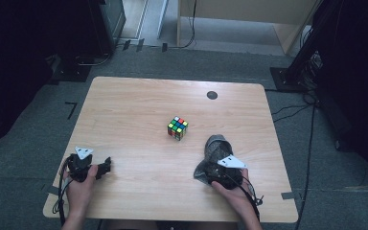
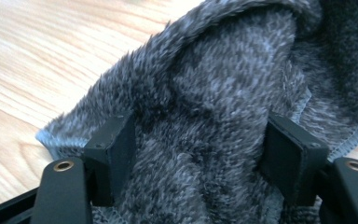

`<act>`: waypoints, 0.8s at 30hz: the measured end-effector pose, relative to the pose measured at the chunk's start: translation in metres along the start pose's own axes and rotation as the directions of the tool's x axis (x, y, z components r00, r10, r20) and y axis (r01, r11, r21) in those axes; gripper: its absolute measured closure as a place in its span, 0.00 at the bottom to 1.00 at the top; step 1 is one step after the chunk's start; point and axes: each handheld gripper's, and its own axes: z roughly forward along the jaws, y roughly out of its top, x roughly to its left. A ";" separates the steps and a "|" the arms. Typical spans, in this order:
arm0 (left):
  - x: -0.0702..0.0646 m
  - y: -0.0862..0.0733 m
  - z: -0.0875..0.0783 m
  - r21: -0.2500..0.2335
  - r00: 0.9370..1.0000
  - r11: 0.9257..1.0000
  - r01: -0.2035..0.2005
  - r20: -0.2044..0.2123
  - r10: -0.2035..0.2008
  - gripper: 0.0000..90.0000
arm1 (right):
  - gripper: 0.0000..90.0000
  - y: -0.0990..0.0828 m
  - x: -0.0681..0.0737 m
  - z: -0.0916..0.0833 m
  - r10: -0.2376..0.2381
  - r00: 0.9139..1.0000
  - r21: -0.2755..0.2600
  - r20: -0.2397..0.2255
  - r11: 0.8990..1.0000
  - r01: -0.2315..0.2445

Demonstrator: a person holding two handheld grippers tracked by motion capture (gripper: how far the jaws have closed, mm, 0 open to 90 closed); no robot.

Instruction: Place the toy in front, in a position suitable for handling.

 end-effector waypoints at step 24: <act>-0.071 0.037 0.003 -0.080 0.970 0.997 -0.008 0.242 0.027 0.08 | 0.32 0.000 0.001 0.002 0.004 1.000 -0.004 0.000 1.000 -0.004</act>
